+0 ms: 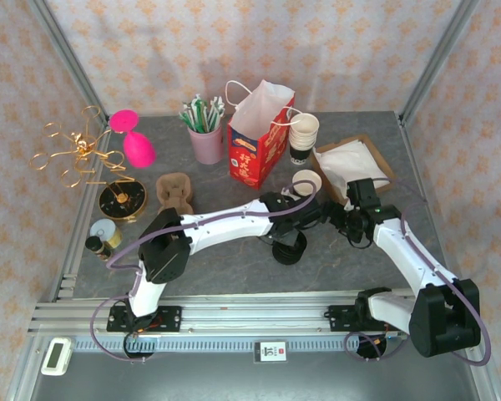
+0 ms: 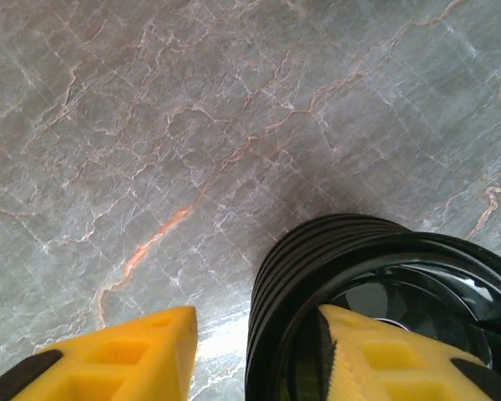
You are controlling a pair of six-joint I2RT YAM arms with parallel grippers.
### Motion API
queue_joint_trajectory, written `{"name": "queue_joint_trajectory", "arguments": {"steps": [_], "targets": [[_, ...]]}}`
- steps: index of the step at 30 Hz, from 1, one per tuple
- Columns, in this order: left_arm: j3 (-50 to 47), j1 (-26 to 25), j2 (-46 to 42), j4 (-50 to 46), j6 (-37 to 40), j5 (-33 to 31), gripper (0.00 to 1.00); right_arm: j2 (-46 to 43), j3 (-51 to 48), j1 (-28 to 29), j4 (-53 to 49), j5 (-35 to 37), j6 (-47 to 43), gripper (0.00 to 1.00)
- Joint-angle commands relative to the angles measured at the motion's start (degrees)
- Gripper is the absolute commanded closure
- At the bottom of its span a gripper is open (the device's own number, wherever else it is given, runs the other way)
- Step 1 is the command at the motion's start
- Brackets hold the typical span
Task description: Pack the takeout coffee
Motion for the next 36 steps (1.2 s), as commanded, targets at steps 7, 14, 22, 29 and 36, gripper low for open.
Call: {"name": "queue_joint_trajectory", "arguments": {"steps": [7, 14, 22, 29, 36], "targets": [[3.01, -0.84, 1.15, -4.6, 1.91, -2.4, 0.73, 0.31, -0.19, -0.35, 0.99, -0.53, -0.94, 0.06], [2.14, -0.84, 0.92, -3.66, 2.26, -0.6, 0.8, 0.24, -0.38, -0.42, 0.96, -0.46, -0.83, 0.06], [0.63, -0.84, -0.22, -0.67, 1.3, 0.88, 0.85, 0.41, 0.37, -0.64, 1.2, -0.23, -0.58, 0.05], [0.57, -0.84, -1.26, 4.86, 0.41, 4.86, 0.85, -1.22, 0.46, -4.49, 0.43, 0.35, 0.07, 0.02], [2.44, -0.8, 0.48, 9.25, -0.31, 7.88, 0.86, -0.72, 0.93, -12.43, 0.27, -2.25, -1.27, 0.0]]}}
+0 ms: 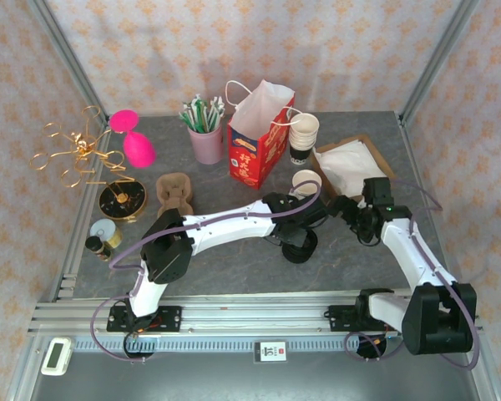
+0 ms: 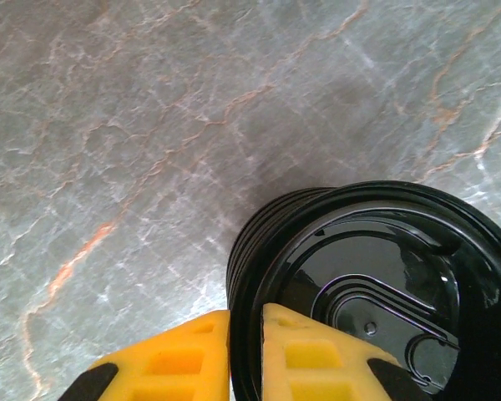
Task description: Pack the takeout coffee
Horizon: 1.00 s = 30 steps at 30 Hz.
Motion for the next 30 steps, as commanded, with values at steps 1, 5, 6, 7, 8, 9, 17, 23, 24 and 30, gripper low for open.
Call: {"name": "queue_joint_trajectory", "arguments": {"steps": [1, 5, 6, 7, 8, 9, 17, 23, 24, 30], "targets": [[1.51, -0.22, 0.18, 4.95, -1.07, 3.29, 0.86, -0.71, 0.86, -3.91, 0.01, -1.4, -1.39, 0.0], [6.21, -0.22, 3.22, 3.11, -1.01, 3.13, 0.88, -0.7, 0.97, -7.6, 0.71, -3.42, -1.55, 0.0], [7.03, -0.22, 3.45, 2.12, -0.93, 1.9, 0.88, -0.54, 1.37, -7.78, 0.49, -3.21, -1.83, 0.0], [7.36, -0.23, 3.46, 1.2, -0.74, 0.51, 0.88, -0.38, 1.77, -7.82, 0.13, -2.72, -2.21, 0.0], [7.43, -0.22, 3.29, 0.64, -0.65, -0.6, 0.88, -0.36, 1.99, -7.81, -0.1, -2.48, -2.28, 0.0], [7.16, -0.14, 3.05, 0.66, -0.65, -0.85, 0.88, -0.42, 2.09, -7.83, -0.28, -2.29, -2.34, 0.0], [-1.75, 1.73, -4.88, 9.21, -3.55, 2.5, 0.88, -3.0, 3.23, -7.83, -2.16, -4.27, -2.24, 0.0], [-16.71, 6.98, -17.69, 26.33, -10.59, 10.87, 0.87, -5.19, 7.54, -7.87, -3.62, -10.47, -0.94, 0.0], [-19.45, 7.96, -19.85, 29.3, -12.29, 12.23, 0.87, -5.65, 8.25, -7.82, -3.23, -12.29, -0.27, 0.0], [-35.39, 12.52, -29.51, 54.71, -27.43, 21.38, 0.87, -7.14, 12.08, -7.81, 0.81, -24.27, 6.73, 0.0]]}}
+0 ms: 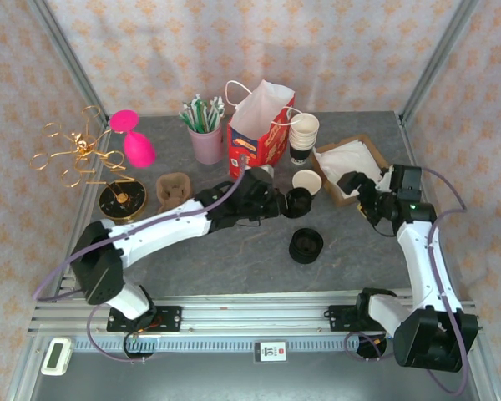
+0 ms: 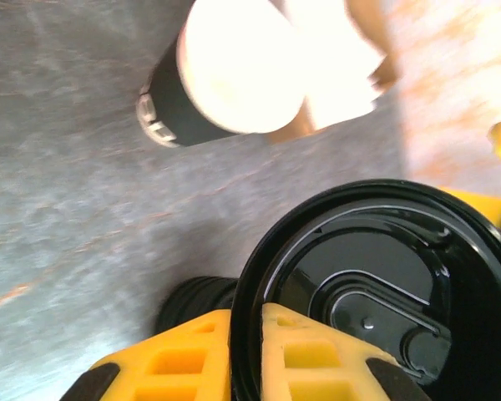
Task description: Pack the takeout coffee
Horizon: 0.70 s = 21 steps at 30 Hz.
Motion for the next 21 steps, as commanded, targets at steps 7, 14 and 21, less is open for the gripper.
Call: {"name": "queue_joint_trajectory", "arguments": {"steps": [7, 14, 21], "targets": [[-15.84, 2.32, -5.15, 45.42, -29.77, 8.21, 0.88, -6.69, 2.23, 1.29, 16.69, -17.75, 22.98, 0.0], [-18.13, 2.36, -2.51, 61.57, -39.63, 7.82, 0.89, -7.87, 2.12, 6.99, 26.76, -18.39, 33.13, 0.0], [-17.43, 1.94, -1.03, 66.28, -42.31, 7.73, 0.9, -5.42, 4.46, 12.94, 30.12, -17.22, 34.62, 0.0]]}}
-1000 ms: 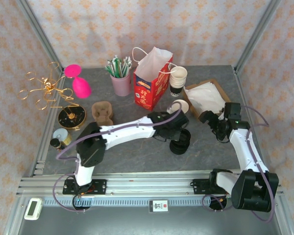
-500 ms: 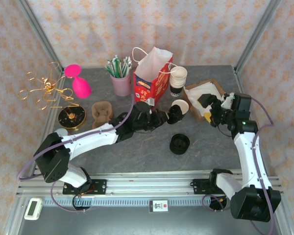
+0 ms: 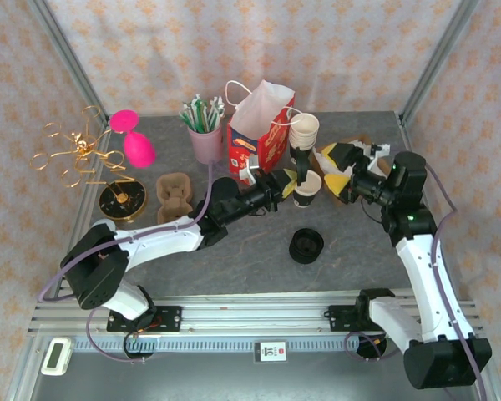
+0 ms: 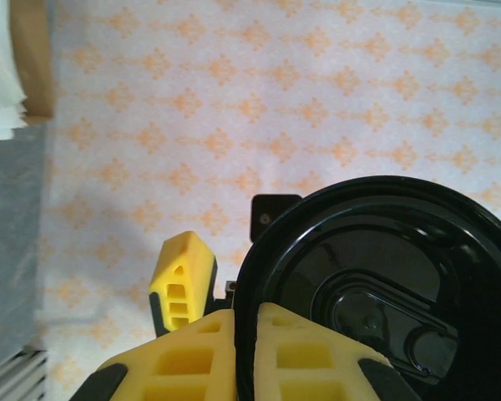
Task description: Pack the takeout coffee
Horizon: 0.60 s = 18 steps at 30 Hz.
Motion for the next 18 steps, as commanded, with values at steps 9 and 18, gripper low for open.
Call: {"name": "queue_joint_trajectory", "arguments": {"steps": [9, 18], "targets": [[0.54, 0.02, 0.47, 4.71, -2.24, 0.6, 0.91, 2.33, 3.64, 7.51, 6.41, 1.08, 1.43, 0.0], [0.68, 0.07, 0.63, 3.53, -1.98, 0.85, 0.92, 4.4, 6.07, 8.39, 2.6, 0.73, -3.48, 0.03]]}}
